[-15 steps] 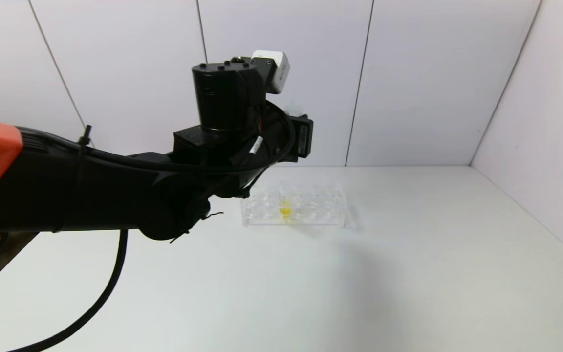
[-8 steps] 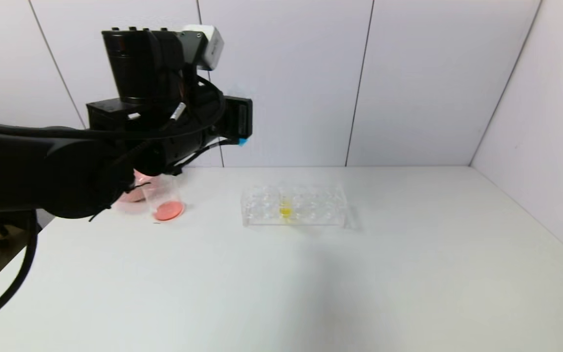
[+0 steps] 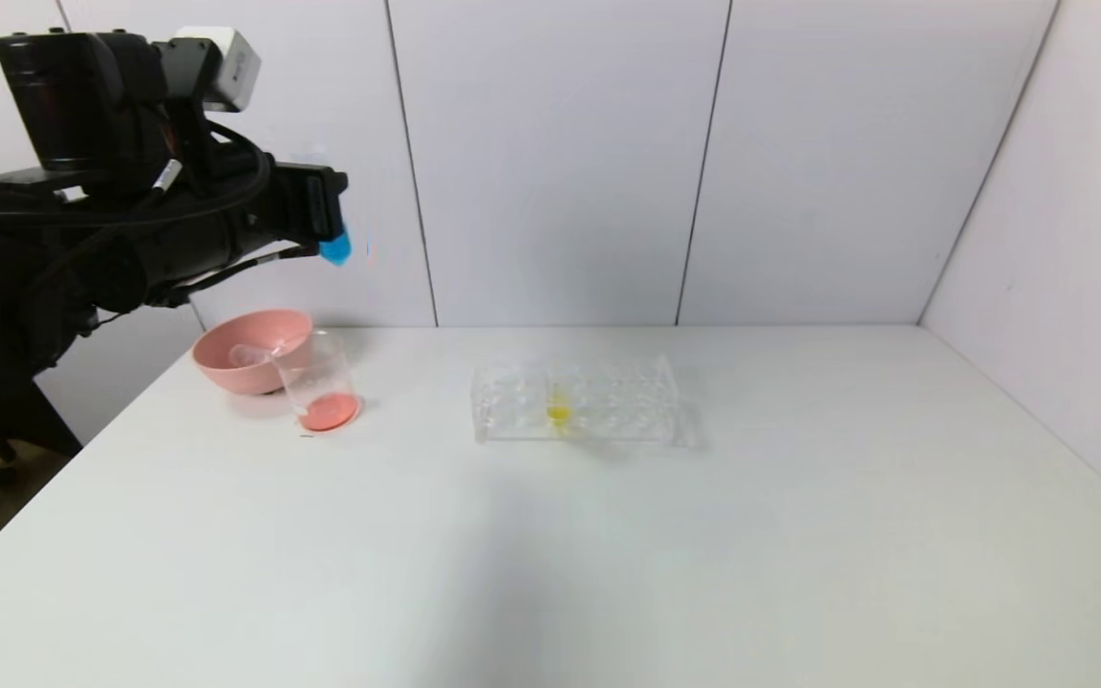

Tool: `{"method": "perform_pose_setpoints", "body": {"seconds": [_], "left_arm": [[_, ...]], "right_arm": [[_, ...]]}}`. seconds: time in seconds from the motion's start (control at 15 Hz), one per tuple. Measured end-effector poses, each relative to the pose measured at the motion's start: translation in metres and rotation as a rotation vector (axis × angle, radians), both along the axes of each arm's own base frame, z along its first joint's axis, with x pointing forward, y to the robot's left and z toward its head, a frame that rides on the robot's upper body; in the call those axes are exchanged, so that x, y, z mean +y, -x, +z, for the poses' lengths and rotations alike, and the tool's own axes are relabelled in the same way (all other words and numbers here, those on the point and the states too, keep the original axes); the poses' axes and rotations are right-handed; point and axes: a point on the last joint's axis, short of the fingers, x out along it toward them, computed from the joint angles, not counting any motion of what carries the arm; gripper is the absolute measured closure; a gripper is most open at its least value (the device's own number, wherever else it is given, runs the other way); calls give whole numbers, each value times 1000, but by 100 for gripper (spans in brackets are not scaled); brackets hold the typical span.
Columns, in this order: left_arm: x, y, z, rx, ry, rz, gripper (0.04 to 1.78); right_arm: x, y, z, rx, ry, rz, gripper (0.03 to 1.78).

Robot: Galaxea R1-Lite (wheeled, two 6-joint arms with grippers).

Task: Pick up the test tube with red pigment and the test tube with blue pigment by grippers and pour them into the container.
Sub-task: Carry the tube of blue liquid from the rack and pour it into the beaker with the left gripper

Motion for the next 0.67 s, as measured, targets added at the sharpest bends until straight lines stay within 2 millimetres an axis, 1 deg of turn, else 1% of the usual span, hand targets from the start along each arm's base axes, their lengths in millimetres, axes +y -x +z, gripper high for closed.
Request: {"method": "perform_pose_setpoints", "body": {"seconds": [0.13,0.33,0.53,0.67], "left_arm": [[23,-7,-2,1,-1,34,138],[50,-20,-12,33,-8,88,138],[72,-32,-24,69,-12,152,138],[80,-38,-30,85,-25,177,138]], "right_arm": [[0,0,0,0,0,0,4],[0,0,0,0,0,0,4],[0,0,0,0,0,0,4],[0,0,0,0,0,0,4]]}}
